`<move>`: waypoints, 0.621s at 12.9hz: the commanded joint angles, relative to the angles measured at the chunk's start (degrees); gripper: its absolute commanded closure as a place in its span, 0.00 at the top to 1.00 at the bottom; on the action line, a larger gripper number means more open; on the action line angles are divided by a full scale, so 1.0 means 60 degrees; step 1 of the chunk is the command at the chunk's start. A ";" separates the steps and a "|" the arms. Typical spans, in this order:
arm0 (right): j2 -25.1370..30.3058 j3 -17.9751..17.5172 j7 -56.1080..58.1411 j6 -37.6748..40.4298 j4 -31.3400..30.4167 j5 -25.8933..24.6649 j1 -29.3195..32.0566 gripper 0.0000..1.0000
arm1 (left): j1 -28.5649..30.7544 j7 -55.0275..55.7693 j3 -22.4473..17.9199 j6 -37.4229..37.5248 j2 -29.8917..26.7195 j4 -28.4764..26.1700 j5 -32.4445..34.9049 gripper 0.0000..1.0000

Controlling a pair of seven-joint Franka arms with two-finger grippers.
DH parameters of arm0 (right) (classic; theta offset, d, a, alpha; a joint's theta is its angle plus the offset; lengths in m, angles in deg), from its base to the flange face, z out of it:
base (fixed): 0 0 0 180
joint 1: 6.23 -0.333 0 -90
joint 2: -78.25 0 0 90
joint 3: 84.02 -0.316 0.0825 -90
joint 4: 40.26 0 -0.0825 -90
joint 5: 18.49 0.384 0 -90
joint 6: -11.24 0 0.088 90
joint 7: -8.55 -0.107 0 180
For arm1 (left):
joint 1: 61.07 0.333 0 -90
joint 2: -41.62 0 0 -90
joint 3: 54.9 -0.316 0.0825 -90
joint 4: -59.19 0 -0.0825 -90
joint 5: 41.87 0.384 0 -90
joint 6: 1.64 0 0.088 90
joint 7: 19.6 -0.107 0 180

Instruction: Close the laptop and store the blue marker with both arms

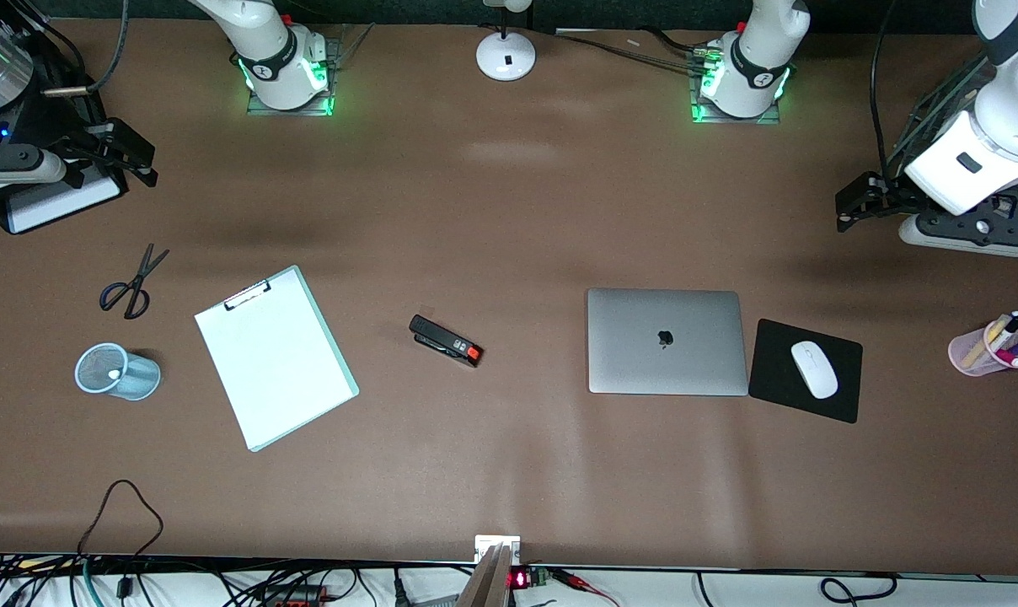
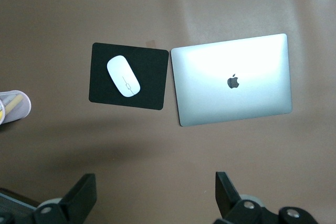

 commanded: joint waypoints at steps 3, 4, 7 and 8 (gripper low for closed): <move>-0.0168 -0.0044 -0.0002 0.0122 0.0243 0.0059 0.0003 1.00 | 0.0027 -0.0351 -0.0020 0.0227 0.0072 0.0247 -0.0061 1.00; -0.0211 -0.0044 -0.0002 0.0122 0.0243 0.0059 -0.0026 1.00 | 0.0027 -0.0351 -0.0020 0.0256 0.0057 0.0247 -0.0061 1.00; -0.0212 -0.0058 -0.0002 0.0122 0.0243 0.0059 -0.0041 1.00 | -0.0017 -0.0336 0.0009 0.0241 0.0072 0.0291 -0.0061 1.00; -0.0212 -0.0058 -0.0002 0.0137 0.0243 0.0059 -0.0041 1.00 | -0.0002 -0.0336 0.0009 0.0271 0.0057 0.0276 -0.0061 1.00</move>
